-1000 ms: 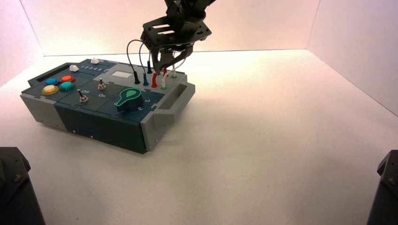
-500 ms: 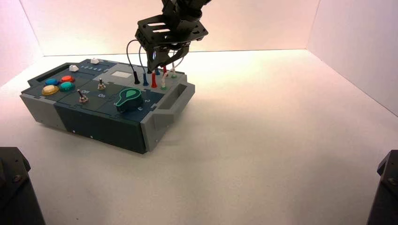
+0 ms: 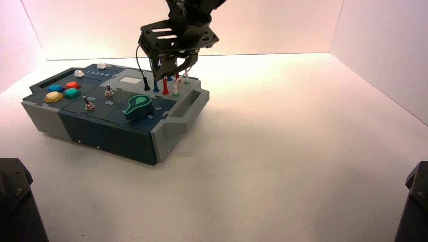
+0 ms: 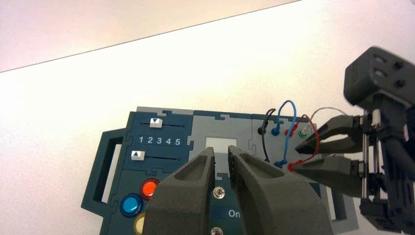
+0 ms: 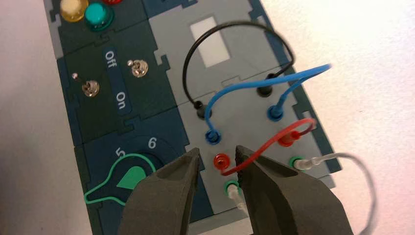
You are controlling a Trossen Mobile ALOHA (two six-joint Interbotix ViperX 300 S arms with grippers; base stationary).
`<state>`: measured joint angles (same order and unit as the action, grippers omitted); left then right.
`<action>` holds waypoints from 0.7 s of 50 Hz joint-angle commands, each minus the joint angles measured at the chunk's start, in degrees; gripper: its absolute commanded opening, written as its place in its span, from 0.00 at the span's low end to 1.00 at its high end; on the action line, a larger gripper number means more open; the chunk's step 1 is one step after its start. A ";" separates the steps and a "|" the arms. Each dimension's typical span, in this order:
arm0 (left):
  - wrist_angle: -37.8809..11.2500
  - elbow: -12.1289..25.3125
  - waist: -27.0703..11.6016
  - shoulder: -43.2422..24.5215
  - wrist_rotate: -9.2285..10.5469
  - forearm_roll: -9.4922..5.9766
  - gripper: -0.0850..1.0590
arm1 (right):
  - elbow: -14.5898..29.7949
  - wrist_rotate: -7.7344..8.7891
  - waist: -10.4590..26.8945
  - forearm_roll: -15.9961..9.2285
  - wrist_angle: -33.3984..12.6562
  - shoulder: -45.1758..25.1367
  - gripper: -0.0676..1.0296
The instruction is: Pull the red wire.
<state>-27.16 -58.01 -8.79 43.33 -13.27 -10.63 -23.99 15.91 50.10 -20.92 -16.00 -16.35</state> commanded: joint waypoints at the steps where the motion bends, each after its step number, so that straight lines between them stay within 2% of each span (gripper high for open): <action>1: 0.44 0.97 -0.18 0.00 -0.09 0.09 0.23 | 0.18 -0.18 0.18 -0.26 0.35 0.97 0.43; 23: 0.35 0.97 -0.18 0.00 -0.09 0.09 0.23 | -0.44 -0.09 0.00 0.00 0.35 0.88 0.40; 35: 0.35 1.05 -0.18 0.00 -0.09 0.00 0.23 | -0.44 0.00 0.09 0.18 0.35 0.79 0.21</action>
<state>-27.16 -58.01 -8.79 43.24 -13.36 -10.63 -24.96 15.91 50.19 -20.83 -15.91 -16.44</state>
